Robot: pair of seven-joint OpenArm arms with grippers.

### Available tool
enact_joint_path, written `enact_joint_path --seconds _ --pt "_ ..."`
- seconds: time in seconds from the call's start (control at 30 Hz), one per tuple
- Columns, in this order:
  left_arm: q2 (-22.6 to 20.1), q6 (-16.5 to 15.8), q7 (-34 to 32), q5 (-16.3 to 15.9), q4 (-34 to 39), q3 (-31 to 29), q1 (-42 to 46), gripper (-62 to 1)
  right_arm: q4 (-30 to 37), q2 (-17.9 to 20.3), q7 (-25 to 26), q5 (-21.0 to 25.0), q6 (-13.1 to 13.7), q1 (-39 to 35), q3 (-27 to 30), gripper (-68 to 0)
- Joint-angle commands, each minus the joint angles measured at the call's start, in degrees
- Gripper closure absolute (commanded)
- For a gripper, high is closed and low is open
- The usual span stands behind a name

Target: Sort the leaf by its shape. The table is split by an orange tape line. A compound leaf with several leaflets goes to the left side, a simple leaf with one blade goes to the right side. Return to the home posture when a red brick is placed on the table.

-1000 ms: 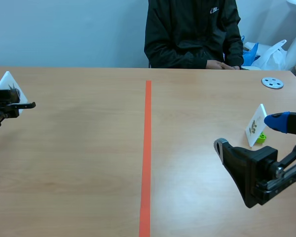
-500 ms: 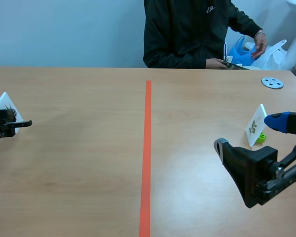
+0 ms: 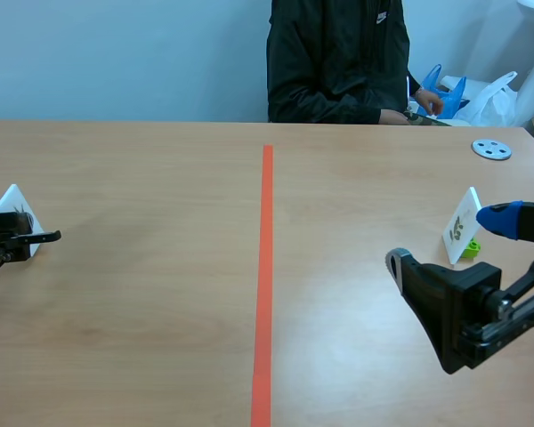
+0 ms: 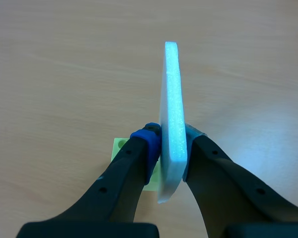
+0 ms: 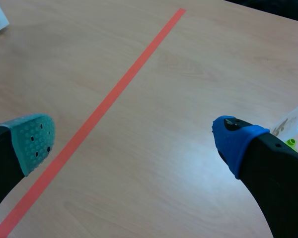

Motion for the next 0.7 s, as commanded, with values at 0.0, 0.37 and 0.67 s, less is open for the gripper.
enact_joint_path --seconds 0.0,0.37,0.67 --pt "0.4 -0.2 -2.2 -0.4 -0.7 -0.2 -0.8 -5.7 0.2 0.3 1.0 0.6 0.0 0.8 0.7 -67.9" --pt "1.2 -0.1 -6.8 -0.4 -2.8 -0.2 -0.8 -13.5 0.2 0.3 1.1 0.6 0.0 0.8 0.7 -67.9" --pt "-0.6 -0.5 -8.5 -0.4 0.0 -0.2 -0.2 -36.5 0.2 0.3 1.1 0.5 0.0 0.8 0.7 -67.9"
